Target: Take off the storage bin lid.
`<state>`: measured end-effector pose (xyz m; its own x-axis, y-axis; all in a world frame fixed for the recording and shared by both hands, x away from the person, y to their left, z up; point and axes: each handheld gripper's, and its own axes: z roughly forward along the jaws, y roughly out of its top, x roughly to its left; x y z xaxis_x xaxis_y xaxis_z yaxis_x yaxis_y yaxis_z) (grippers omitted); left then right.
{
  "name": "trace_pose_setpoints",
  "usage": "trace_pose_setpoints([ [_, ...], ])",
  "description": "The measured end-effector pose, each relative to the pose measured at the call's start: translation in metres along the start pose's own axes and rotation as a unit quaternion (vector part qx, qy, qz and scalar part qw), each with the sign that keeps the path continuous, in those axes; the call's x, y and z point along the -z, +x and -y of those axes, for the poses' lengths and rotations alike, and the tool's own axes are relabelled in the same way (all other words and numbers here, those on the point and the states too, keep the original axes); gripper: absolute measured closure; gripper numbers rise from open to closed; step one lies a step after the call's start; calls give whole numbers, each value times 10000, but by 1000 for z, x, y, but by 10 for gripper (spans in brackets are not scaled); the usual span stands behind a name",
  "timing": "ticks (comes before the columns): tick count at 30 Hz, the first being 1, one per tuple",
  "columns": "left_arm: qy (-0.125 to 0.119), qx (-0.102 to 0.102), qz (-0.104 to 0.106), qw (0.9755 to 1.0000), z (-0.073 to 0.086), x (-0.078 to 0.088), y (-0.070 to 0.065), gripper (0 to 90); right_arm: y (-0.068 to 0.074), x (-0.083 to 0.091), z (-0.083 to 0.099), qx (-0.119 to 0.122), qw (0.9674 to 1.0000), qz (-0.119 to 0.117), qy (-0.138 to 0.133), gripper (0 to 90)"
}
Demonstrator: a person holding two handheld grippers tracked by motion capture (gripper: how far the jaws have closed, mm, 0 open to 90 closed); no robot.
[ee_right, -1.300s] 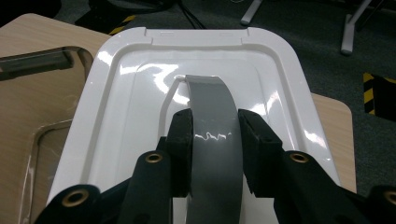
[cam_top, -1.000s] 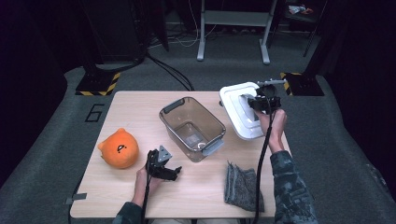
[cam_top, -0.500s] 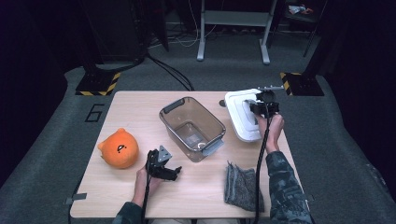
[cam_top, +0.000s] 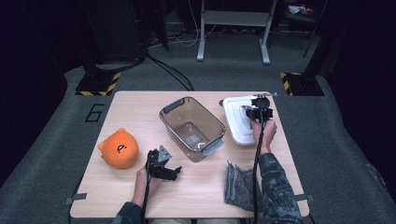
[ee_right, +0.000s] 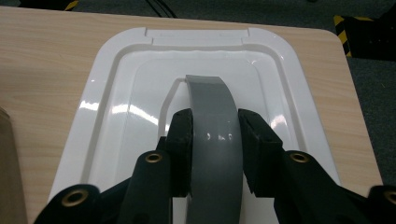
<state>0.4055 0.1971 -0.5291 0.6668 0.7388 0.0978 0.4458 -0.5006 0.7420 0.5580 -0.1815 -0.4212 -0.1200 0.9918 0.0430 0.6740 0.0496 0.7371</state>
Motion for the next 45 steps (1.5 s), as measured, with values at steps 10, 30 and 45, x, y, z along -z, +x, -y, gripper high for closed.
trace_pose_setpoints([
  [10, 30, -28, 5, 10000, 0, 0, 0, 55, 0, -22, 13, -173, 9997, 83, 133, 666],
  [30, 0, 4, 8, 10000, 0, 0, 0, 55, -1, -49, 34, -233, 9988, 176, 403, 660],
  [45, 35, -34, 8, 10000, 0, 0, 0, 55, -10, -13, 41, 183, 9987, -334, 334, 235],
])
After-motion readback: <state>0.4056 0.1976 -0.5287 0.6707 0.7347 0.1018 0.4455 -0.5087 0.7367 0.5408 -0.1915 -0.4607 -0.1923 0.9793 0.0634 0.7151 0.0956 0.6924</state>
